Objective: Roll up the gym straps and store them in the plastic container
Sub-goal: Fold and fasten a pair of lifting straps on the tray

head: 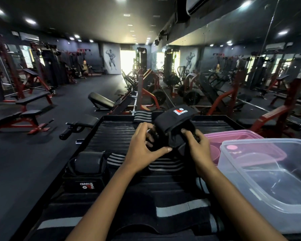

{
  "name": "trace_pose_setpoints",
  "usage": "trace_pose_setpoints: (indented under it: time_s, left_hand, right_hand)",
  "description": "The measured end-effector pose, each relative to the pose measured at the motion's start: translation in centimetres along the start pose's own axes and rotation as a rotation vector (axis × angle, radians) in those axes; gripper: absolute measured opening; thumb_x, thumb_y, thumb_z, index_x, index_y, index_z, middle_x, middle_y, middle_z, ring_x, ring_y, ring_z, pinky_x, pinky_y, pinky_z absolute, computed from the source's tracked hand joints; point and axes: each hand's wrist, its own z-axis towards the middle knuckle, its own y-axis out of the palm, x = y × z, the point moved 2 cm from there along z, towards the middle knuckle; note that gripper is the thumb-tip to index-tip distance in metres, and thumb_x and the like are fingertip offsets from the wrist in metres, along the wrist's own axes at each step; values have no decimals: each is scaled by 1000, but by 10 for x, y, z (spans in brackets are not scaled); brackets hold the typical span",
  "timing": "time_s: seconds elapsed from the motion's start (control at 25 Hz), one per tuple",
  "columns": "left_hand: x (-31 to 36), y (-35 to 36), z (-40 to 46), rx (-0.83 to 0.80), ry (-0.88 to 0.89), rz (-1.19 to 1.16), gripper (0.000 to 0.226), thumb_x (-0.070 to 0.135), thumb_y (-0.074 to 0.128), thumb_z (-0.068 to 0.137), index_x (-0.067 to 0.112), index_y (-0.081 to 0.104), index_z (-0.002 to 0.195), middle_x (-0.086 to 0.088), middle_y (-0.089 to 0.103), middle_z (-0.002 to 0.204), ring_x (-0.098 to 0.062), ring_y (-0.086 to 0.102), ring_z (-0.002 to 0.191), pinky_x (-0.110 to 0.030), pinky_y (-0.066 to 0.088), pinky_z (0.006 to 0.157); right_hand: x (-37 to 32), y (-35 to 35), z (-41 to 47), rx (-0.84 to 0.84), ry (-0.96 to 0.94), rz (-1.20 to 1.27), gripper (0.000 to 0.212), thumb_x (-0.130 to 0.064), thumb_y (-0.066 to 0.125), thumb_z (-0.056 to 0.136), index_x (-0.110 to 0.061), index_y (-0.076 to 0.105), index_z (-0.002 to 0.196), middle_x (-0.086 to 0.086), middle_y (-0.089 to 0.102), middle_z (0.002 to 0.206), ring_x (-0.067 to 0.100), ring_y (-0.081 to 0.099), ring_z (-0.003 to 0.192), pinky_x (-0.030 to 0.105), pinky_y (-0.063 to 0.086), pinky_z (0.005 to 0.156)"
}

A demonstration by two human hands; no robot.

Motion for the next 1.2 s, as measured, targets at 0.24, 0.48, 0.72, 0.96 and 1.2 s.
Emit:
trace_pose_setpoints:
  time_s: [0.24, 0.48, 0.72, 0.96, 1.2]
  left_hand:
    - [-4, -4, 1, -47, -40, 25, 48, 43, 85, 63, 20, 54, 92, 3, 51, 97, -10, 54, 76, -20, 47, 65]
    - [-5, -5, -2, 39, -69, 53, 44, 43, 83, 65, 19, 56, 90, 4, 52, 94, -11, 56, 79, -21, 50, 69]
    - [3, -3, -3, -40, -31, 64, 31, 31, 84, 68, 19, 59, 81, 1, 50, 94, -4, 53, 78, -9, 44, 68]
    - [5, -3, -5, -115, -24, 52, 29, 20, 83, 72, 23, 55, 80, 9, 46, 95, 1, 53, 81, -20, 55, 71]
    - [5, -9, 1, -114, -88, -10, 21, 15, 80, 75, 21, 61, 80, 10, 46, 92, -4, 50, 79, -25, 54, 68]
  right_hand:
    - [6, 1, 2, -17, 128, -62, 31, -36, 62, 89, -15, 65, 66, 8, 67, 74, 25, 63, 77, 46, 53, 76]
    - [-4, 0, -5, -32, -237, -609, 32, -45, 57, 91, -17, 62, 105, 6, 72, 94, 30, 64, 97, 40, 50, 79]
    - [-23, -7, -11, 110, -983, -1082, 65, -26, 72, 79, -25, 46, 139, 9, 50, 136, 27, 47, 123, 43, 50, 85]
    - [-14, 8, -6, -203, -1313, -1186, 32, -27, 59, 85, -20, 68, 115, 3, 64, 127, 21, 60, 116, 37, 37, 94]
    - [-19, -2, -5, -51, -1239, -1121, 26, -21, 56, 85, -19, 74, 103, 2, 71, 111, 24, 69, 92, 34, 49, 66]
